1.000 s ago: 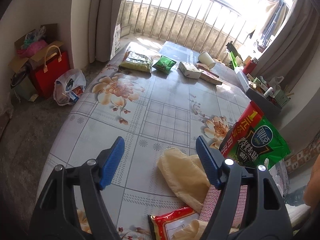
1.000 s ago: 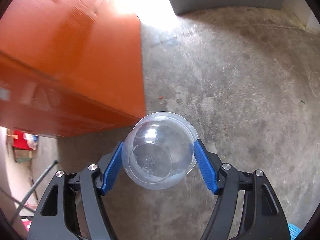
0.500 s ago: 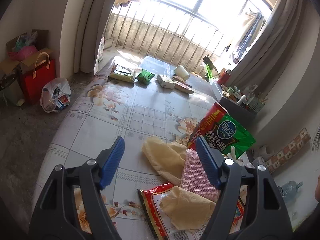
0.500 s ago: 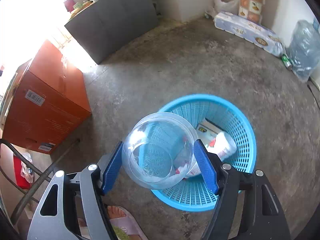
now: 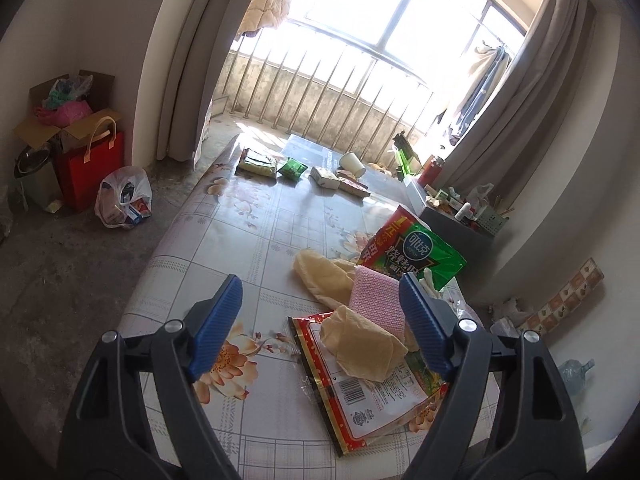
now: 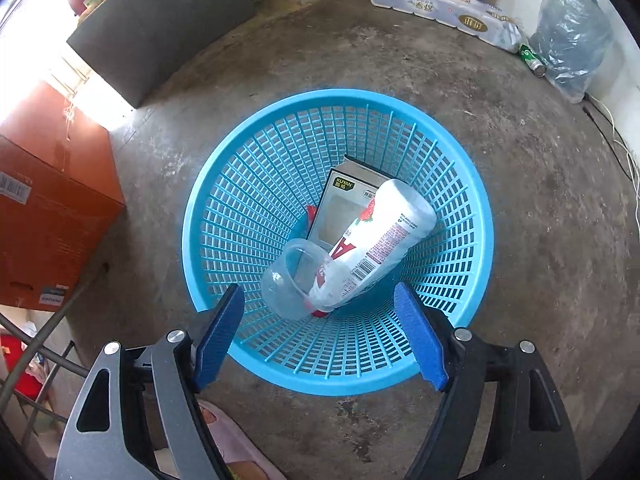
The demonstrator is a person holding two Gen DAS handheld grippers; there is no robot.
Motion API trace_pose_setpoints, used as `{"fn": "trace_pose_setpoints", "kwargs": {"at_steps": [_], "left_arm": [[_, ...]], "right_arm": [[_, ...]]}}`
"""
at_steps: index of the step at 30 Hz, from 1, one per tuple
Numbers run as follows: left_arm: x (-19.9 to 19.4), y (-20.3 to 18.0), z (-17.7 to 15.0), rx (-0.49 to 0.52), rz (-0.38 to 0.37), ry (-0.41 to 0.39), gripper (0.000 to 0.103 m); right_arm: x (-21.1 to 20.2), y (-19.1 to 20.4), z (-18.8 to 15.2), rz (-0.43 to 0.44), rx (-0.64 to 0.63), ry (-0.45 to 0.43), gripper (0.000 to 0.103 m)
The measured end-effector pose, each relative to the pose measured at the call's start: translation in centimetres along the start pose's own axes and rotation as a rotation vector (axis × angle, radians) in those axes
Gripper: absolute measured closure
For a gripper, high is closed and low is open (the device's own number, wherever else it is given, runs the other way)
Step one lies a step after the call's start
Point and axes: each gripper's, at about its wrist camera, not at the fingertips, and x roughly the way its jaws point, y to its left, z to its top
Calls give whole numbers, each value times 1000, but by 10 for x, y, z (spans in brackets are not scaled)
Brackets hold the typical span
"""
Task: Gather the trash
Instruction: 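Move both tools back over the table toward the remaining snack bags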
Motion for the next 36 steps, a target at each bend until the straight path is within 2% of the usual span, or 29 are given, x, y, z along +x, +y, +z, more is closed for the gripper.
{"fn": "trace_pose_setpoints", "kwargs": {"at_steps": [5, 11, 14, 17, 19, 22, 27, 31, 36], "left_arm": [[-11, -4, -16, 2, -19, 16, 27], [-6, -15, -44, 13, -80, 48, 27], [6, -28, -61, 38, -126, 80, 27], [21, -53, -76, 130, -109, 104, 27], [29, -67, -84, 190, -94, 102, 27], [39, -77, -93, 229, -103, 114, 27], [45, -78, -107, 201, -151, 160, 27], [40, -75, -118, 186, -173, 173, 27], [36, -69, -125, 172, -192, 175, 27]], "right_arm": [[-98, 9, -10, 141, -36, -143, 28], [-227, 53, -55, 370, -228, -279, 27], [-267, 88, -85, 462, -347, -300, 21], [-284, 127, -113, 525, -435, -276, 19], [-285, 152, -126, 578, -461, -228, 19], [-271, 181, -132, 688, -402, -111, 19], [-220, 215, -118, 748, -196, 98, 19], [-172, 230, -105, 843, 28, 304, 19], [-158, 256, -101, 867, 154, 382, 19]]}}
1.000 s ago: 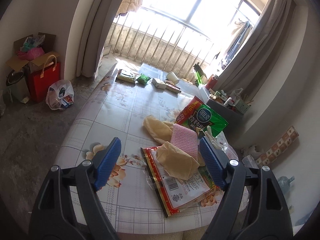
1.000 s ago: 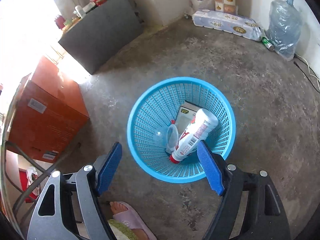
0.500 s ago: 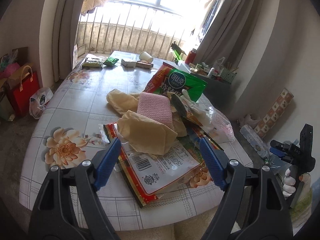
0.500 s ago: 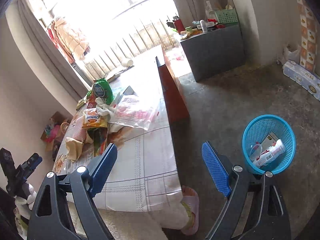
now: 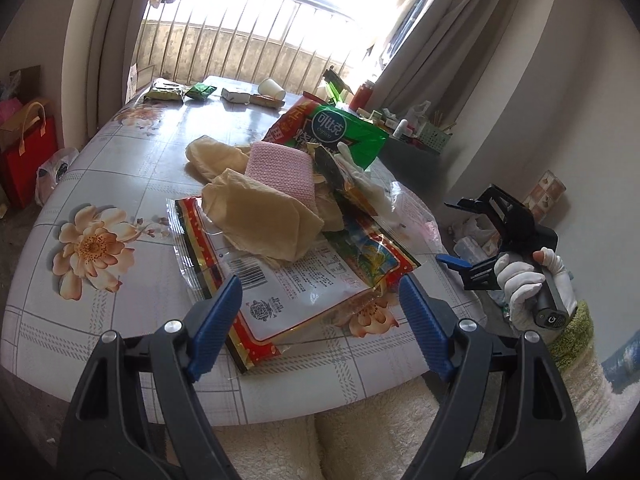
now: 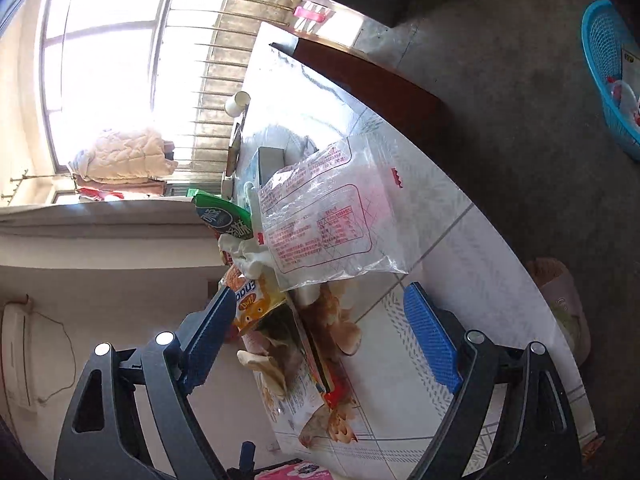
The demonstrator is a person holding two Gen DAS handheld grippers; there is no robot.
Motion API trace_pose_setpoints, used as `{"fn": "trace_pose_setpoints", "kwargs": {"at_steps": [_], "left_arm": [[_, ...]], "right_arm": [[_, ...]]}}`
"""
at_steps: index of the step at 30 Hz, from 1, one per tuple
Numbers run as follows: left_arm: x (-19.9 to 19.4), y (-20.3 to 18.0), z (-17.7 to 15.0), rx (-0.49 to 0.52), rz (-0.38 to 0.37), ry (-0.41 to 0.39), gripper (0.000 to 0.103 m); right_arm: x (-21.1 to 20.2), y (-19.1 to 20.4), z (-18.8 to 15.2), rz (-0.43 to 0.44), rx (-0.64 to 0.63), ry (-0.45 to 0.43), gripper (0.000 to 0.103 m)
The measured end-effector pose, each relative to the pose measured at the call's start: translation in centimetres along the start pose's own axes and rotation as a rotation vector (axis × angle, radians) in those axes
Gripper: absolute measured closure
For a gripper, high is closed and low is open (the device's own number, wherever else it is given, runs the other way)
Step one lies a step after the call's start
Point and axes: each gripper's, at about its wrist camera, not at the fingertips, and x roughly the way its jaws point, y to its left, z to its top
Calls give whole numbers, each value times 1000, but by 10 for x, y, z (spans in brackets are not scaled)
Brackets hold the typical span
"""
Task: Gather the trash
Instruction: 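Move both tools back over the table toward the remaining snack bags, then grasp the orange snack bag with left tool while right tool grasps clear plastic bag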
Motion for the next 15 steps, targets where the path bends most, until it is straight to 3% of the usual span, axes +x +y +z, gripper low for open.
{"fn": "trace_pose_setpoints", "kwargs": {"at_steps": [5, 8, 13, 15], "left_arm": [[1, 2, 3, 3, -22, 6, 27], [1, 2, 5, 8, -28, 4, 27], [2, 5, 6, 0, -23, 10, 27], [2, 4, 6, 1, -16, 12, 27]], "right_arm": [[13, -3, 13, 20, 138, -75, 31], [17, -12, 20, 59, 232, -118, 48], [35, -29, 30, 113, 316, -88, 93], [35, -31, 31, 129, 307, -83, 98]]}}
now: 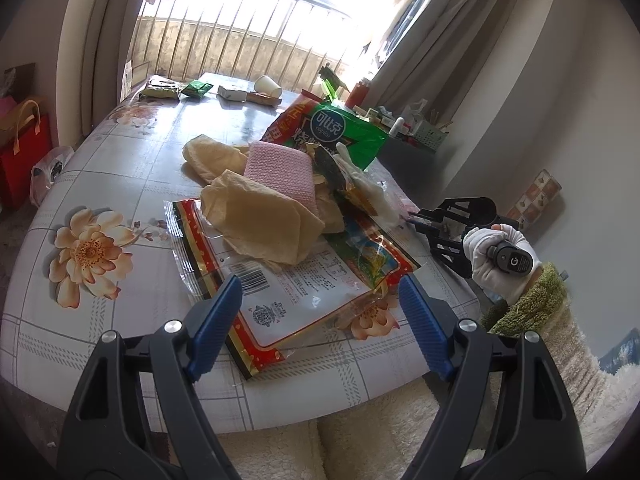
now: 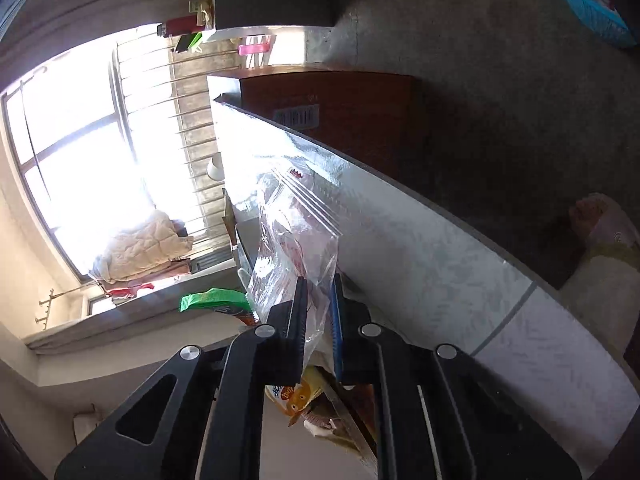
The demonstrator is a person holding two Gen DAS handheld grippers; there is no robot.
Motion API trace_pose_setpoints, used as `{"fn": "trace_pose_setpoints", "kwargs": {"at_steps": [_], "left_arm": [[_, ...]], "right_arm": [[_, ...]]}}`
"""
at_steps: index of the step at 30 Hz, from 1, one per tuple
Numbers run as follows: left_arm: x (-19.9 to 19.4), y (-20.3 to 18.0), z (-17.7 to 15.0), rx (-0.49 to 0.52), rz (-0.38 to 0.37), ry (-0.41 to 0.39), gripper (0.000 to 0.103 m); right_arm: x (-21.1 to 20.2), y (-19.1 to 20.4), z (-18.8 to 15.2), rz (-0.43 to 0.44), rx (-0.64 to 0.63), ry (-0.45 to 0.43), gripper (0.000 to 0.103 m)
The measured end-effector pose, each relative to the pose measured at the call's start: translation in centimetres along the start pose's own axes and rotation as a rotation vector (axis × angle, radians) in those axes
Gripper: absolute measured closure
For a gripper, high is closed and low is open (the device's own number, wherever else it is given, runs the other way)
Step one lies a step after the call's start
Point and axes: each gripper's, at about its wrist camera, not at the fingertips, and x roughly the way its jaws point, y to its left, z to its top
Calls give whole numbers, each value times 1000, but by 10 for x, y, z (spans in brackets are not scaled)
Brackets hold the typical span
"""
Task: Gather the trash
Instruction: 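Grasp the orange snack bag with left tool while right tool grasps clear plastic bag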
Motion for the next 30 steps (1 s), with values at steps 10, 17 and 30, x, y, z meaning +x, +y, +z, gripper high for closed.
{"fn": "trace_pose_setpoints", "kwargs": {"at_steps": [10, 17, 30], "left_arm": [[2, -10, 7, 17, 9, 3, 27], [22, -28, 36, 23, -60, 17, 29], [165, -33, 118, -81, 35, 164, 59]], "right_arm": [[-32, -1, -15, 41, -209, 105, 98], [-74, -23, -43, 8, -384, 221, 98], [-100, -29, -40, 20, -481, 203, 98]]}}
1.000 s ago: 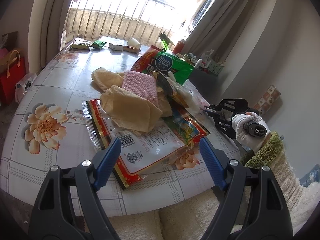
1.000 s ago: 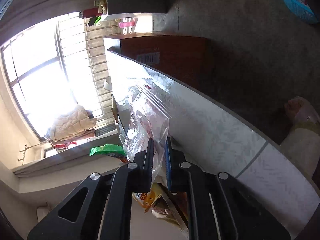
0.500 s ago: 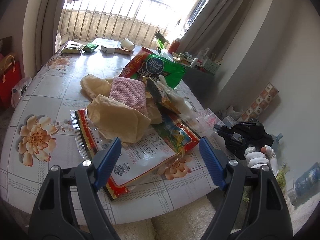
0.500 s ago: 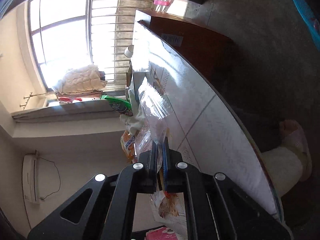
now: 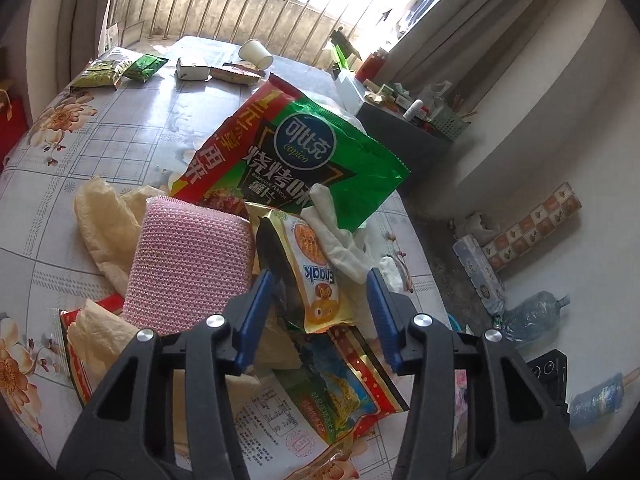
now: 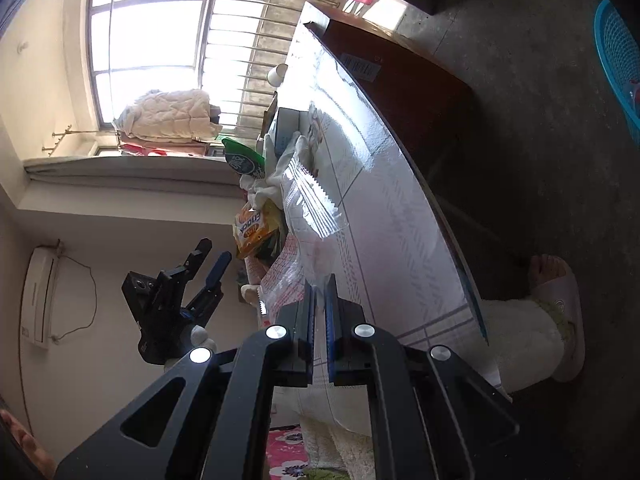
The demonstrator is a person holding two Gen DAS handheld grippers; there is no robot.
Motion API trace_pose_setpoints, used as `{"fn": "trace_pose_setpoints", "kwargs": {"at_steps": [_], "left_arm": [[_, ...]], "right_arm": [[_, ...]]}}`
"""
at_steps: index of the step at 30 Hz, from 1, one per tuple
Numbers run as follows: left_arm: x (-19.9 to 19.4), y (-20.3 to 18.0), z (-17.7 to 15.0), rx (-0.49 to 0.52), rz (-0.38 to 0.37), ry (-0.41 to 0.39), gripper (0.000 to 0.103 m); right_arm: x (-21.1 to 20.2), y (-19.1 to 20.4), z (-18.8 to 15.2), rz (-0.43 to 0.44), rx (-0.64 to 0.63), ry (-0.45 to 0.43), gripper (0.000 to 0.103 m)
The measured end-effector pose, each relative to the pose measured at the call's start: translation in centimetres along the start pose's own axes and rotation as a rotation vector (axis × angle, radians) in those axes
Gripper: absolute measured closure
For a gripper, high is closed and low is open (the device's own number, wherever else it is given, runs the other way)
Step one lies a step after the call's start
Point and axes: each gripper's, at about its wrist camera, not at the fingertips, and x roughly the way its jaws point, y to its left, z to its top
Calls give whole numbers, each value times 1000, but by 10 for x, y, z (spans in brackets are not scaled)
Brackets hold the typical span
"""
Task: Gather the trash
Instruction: 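Grasp the orange snack bag with left tool while right tool grasps clear plastic bag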
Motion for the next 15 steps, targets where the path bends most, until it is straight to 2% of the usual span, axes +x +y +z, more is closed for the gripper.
{"fn": "trace_pose_setpoints", "kwargs": {"at_steps": [4, 10, 15], "left_arm": [[25, 3, 8, -21, 83, 50, 59], [37, 6, 9, -62, 146, 79, 59], [31, 13, 12, -97, 157, 64, 57]], "right_arm": [[-5, -2, 1, 22, -6, -4, 98], [-8, -8, 2, 34, 3, -6, 98], [-10, -7, 1, 44, -16, -4, 98]]}}
